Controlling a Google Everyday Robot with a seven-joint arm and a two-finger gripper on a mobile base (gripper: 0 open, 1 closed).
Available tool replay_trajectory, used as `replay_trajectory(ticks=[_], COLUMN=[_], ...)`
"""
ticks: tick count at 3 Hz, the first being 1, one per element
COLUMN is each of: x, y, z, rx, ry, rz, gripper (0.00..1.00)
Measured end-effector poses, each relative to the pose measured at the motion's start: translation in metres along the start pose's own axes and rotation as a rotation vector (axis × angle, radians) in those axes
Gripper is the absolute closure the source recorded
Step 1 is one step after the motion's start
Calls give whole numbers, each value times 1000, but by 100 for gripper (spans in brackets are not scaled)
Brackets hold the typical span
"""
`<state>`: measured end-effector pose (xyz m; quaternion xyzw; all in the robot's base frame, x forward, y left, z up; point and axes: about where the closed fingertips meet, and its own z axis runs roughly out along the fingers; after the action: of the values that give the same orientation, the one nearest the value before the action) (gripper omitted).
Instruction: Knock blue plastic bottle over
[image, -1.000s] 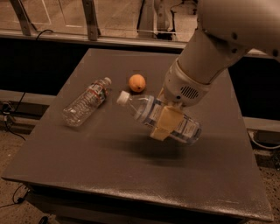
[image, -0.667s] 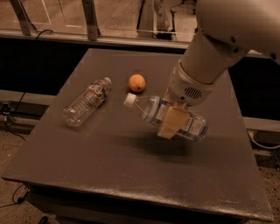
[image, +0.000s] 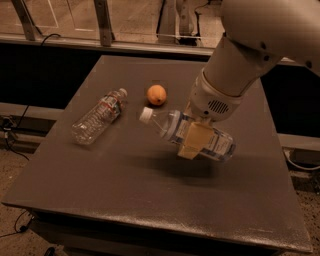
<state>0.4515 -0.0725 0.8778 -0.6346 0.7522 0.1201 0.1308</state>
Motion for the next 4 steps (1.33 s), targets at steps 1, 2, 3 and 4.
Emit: replay_trajectory(ticks=[1,2,3,4], x=[0,-1,-1,-1], y=[0,0,1,1], z=[0,1,2,1], rx=[0,0,0,0], ry=[0,0,1,1], rz=[-1,-2,-3,-3], gripper=[36,12,0,0])
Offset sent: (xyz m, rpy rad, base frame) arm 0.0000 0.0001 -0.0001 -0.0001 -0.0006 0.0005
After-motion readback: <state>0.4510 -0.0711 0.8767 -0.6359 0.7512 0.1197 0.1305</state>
